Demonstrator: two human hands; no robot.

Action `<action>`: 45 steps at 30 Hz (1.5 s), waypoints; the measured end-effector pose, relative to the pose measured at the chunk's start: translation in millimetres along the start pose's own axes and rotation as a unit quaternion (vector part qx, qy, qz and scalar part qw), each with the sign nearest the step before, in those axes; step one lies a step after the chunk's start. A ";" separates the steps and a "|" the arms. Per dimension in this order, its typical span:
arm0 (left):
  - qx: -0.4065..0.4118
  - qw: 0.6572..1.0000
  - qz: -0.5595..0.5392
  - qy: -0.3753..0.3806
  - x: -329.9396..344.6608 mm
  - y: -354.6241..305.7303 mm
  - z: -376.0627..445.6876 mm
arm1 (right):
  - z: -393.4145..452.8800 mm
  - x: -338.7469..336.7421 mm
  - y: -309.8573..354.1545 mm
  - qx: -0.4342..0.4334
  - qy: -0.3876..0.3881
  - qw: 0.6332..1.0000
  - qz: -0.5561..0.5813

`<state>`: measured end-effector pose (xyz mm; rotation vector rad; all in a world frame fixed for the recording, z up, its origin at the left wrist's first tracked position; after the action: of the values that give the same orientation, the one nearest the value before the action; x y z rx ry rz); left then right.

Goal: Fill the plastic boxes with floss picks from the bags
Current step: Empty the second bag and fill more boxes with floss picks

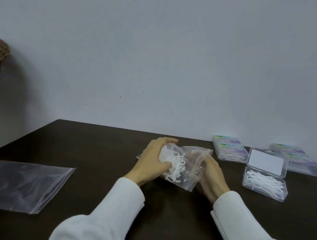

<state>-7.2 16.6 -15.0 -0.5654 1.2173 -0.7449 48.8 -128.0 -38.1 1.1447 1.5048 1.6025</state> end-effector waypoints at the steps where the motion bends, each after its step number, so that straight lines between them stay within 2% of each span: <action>1: -0.003 0.998 0.053 0.033 2.8 2.5 0.5 | -0.7 -0.1 2.4 0.005 0.003 1.000 0.025; 4: 0.001 0.978 0.182 0.098 14.7 5.1 -1.3 | -9.1 -0.4 8.0 0.009 0.045 0.992 0.114; 7: 0.046 0.967 0.245 0.044 15.8 -1.3 -1.7 | -16.7 -2.4 15.3 0.000 0.088 0.986 0.139; 10: 0.078 0.962 0.259 0.032 16.6 -4.4 0.6 | -22.0 5.6 25.7 -0.034 0.150 0.981 0.116; 13: 0.070 0.978 0.190 0.047 18.3 -1.6 0.4 | -19.5 6.6 28.7 -0.063 0.176 0.977 0.106; 15: 0.060 0.983 0.169 0.039 16.4 2.1 -0.1 | -13.9 2.5 28.2 -0.072 0.150 0.982 0.092; 17: 0.049 0.978 0.203 0.024 14.1 5.5 -0.6 | -7.8 -2.6 25.2 -0.076 0.129 0.983 0.105; 21: 0.027 0.970 0.239 -0.027 7.5 10.8 -1.7 | -0.9 -17.7 22.3 -0.110 0.064 0.991 -0.028; 25: 0.011 0.970 0.233 -0.069 3.2 14.9 -3.2 | -2.5 -16.3 20.4 -0.158 0.071 0.978 -0.117; 30: 0.003 0.965 0.237 -0.112 0.5 14.7 -4.1 | -3.7 -25.3 31.3 -0.266 0.001 0.954 -0.141; 33: 0.004 0.966 0.240 -0.094 4.7 15.2 -2.8 | -4.5 -28.0 35.0 -0.298 -0.032 0.935 -0.191; 37: 0.020 0.964 0.262 -0.046 11.0 12.2 -2.4 | -2.0 -24.0 32.9 -0.278 -0.020 0.922 -0.269; 41: 0.036 0.967 0.248 -0.047 9.6 9.3 -2.2 | 0.1 -22.7 28.0 -0.252 0.007 0.930 -0.269; 45: 0.036 0.973 0.227 -0.013 8.4 12.8 0.9 | 0.5 -21.6 28.2 -0.239 0.033 0.951 -0.195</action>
<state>-2.3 18.3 -29.5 -0.2196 1.2314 -0.3899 60.9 -150.9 -13.8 0.4940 1.1921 1.6088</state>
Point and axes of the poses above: each hand's wrist, its own z-axis towards the middle knuckle, its own x-axis out of the palm, y = z × x, the point moved 5 cm from there along z, towards the middle knuckle, and after that the axes turned 9 degrees about y, right-handed, at the moved point
